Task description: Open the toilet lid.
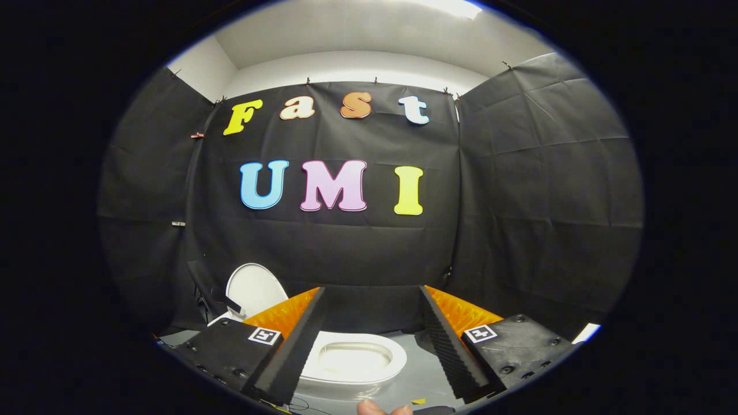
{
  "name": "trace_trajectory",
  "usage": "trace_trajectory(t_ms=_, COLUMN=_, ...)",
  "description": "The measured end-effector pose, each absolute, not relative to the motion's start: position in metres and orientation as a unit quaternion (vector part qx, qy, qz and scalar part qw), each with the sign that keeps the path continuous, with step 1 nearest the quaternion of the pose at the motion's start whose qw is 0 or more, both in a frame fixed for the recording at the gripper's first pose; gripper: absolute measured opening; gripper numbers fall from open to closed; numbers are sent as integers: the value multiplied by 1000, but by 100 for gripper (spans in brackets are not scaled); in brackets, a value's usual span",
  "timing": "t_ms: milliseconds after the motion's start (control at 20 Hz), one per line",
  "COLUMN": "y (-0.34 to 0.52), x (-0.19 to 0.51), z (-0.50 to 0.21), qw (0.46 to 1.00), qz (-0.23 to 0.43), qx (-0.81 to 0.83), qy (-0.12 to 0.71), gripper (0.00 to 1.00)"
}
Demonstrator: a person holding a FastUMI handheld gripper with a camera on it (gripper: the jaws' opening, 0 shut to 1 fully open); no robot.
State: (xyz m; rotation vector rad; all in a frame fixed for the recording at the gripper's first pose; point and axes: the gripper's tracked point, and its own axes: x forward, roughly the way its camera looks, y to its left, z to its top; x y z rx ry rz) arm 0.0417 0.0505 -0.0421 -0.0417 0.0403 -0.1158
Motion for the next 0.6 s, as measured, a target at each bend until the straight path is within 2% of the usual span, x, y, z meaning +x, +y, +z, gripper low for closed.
trace_trajectory(t_ms=600, y=52, x=39, z=-40, qw=998, qz=-59, qx=-12, qy=16, gripper=100)
